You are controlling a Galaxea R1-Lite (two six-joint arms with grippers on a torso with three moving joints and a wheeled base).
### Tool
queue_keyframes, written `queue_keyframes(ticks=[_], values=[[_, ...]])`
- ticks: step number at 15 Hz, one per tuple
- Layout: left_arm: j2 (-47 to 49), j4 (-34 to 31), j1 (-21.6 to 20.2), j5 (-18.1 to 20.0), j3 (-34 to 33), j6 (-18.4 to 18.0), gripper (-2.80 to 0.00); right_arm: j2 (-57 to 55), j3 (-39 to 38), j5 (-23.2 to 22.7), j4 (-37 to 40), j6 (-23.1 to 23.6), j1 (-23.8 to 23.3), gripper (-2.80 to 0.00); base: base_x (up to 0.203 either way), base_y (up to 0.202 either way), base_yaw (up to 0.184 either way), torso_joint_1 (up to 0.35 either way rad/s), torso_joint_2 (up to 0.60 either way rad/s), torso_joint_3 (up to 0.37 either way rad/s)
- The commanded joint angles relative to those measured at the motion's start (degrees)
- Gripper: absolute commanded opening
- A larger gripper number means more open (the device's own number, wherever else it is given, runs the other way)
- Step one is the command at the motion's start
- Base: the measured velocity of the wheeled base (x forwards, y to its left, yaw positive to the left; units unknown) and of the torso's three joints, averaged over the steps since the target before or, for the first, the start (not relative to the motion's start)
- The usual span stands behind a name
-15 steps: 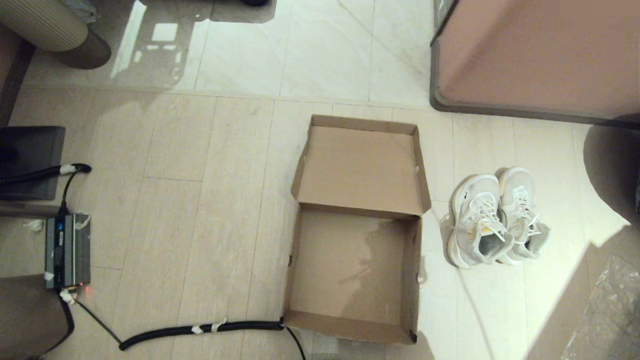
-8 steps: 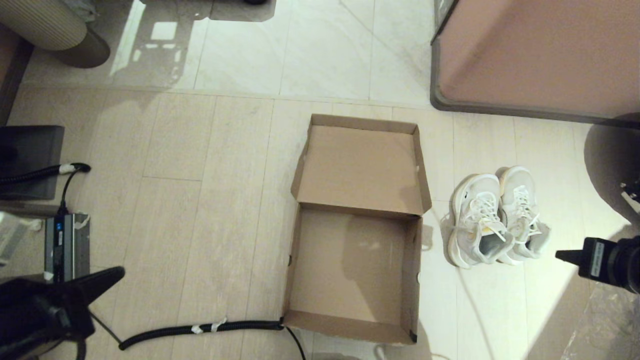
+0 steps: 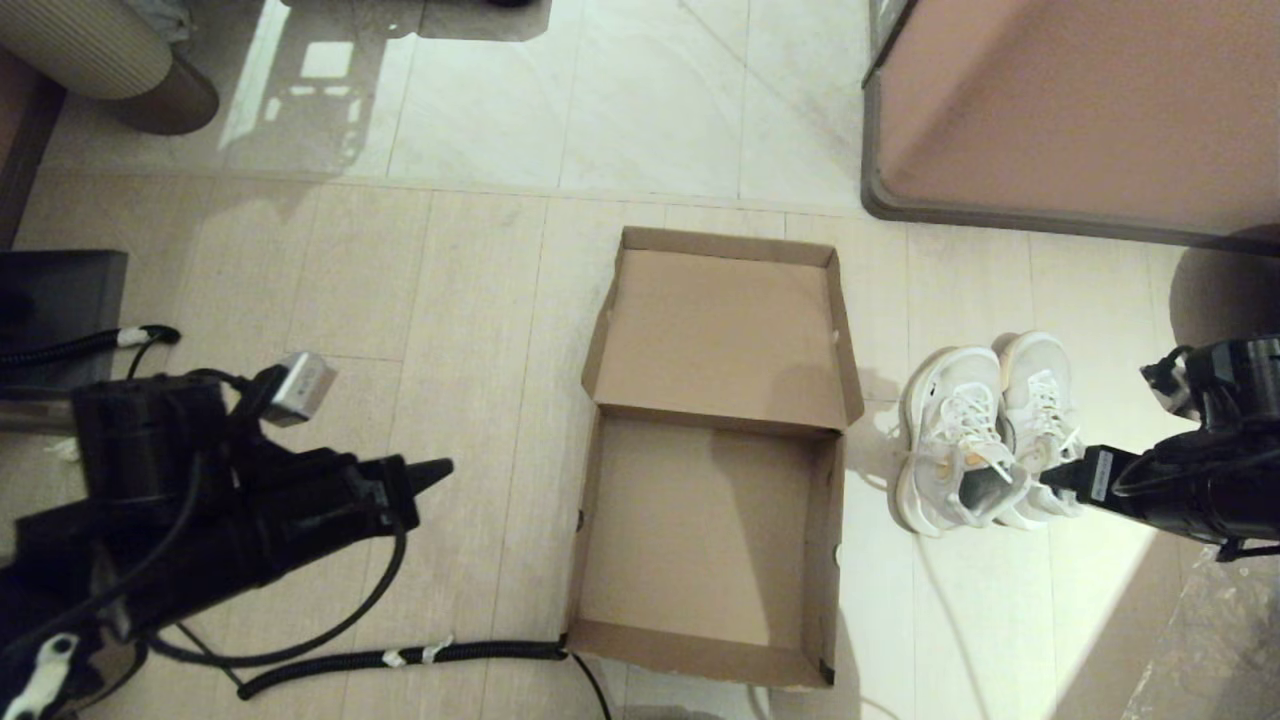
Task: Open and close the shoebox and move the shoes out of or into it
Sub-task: Put the shoes into the shoe box
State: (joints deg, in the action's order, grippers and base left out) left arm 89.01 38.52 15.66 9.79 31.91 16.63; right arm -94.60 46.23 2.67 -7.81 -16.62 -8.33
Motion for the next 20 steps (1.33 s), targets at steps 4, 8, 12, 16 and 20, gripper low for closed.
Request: queue_keyframes(ticks=[4,8,12,16,20], values=[[16.41,3.74,7.04,-4.09,9.91,16.84,-2.8,-11.87,2.16,-0.28,-7.36,2.32,-4.63,0.0,0.0,0.0,0.0,0.0,0.0,0.0],[25.15,15.36,8.44,-8.41,11.72,14.92,-2.8,-18.27,7.17,-3.73,-8.44,3.65,-6.76,0.0,0.0,0.0,0.0,0.0,0.0,0.0],[23.37,15.66,9.57,-10.53,11.35,10.9,-2.8,-23.24,8.34,-6.65,-10.74,4.7,-6.81,0.0,0.0,0.0,0.0,0.0,0.0,0.0],[19.84,15.29,9.34,-13.5,9.6,10.61,-2.8,-30.09,13.18,-6.73,-15.09,6.77,-6.79,0.0,0.0,0.0,0.0,0.0,0.0,0.0],[18.7,15.27,9.3,-16.73,7.64,10.57,-2.8,-35.82,20.62,-6.79,-15.25,6.95,-6.64,0.0,0.0,0.0,0.0,0.0,0.0,0.0]])
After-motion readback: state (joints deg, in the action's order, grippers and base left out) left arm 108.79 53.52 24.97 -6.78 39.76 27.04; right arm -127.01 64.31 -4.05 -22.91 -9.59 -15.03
